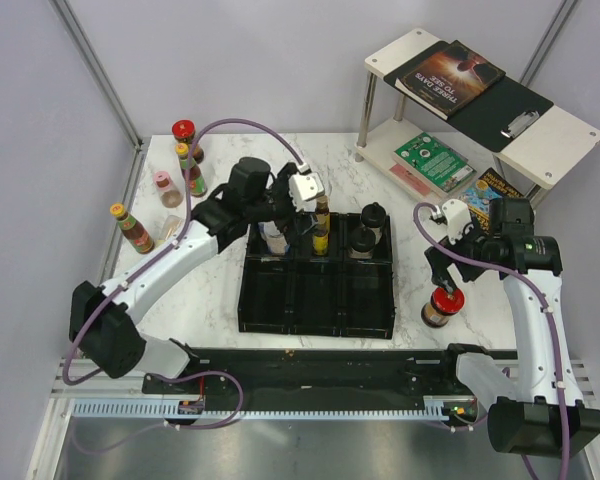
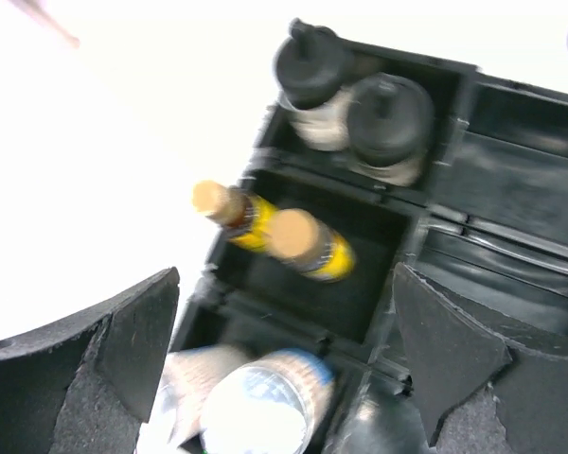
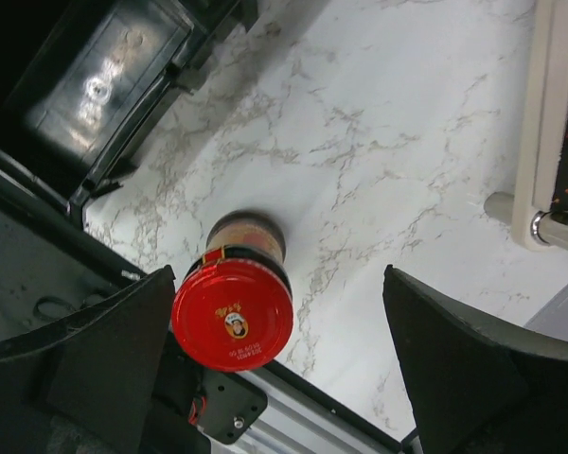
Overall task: Organize the condiment bottles
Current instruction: Place the bottle in the storage box, then pick up the bottle from the center of the board.
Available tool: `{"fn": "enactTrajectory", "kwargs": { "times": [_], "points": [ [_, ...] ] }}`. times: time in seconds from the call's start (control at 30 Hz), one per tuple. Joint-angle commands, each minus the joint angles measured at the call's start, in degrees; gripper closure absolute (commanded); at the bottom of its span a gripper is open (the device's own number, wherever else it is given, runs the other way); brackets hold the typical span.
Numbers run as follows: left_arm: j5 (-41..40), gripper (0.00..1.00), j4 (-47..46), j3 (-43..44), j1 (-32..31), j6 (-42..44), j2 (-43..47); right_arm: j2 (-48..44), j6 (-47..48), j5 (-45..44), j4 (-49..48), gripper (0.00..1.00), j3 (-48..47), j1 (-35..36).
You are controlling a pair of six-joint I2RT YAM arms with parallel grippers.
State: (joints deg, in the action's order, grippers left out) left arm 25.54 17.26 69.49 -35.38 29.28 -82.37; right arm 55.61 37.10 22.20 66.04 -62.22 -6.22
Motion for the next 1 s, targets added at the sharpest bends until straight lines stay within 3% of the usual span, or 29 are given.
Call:
{"fn": "enactTrajectory", "kwargs": {
  "times": [0.0, 0.33, 0.57, 0.97],
  "points": [
    [-11.7, 0.0, 4.0, 2.5, 0.3, -1.3, 6.8, -0.4, 7.8, 0.7, 7.7, 0.02, 1.0, -0.1],
    [-15.8, 0.01, 11.1, -8.0, 6.7, 1.3, 20.4, -1.3, 13.9, -3.0, 9.4, 0.02, 8.5, -0.1],
    [-10.9, 0.01, 14.3, -15.0, 17.6, 2.4, 27.4, -3.0, 16.1, -6.7, 8.1, 0.02, 11.0, -0.1],
    [-9.2, 0.01, 14.8, -26.3, 23.3, 0.8, 36.0, -2.9, 18.4, -4.9, 6.3, 0.02, 12.4, -0.1]
  ]
}}
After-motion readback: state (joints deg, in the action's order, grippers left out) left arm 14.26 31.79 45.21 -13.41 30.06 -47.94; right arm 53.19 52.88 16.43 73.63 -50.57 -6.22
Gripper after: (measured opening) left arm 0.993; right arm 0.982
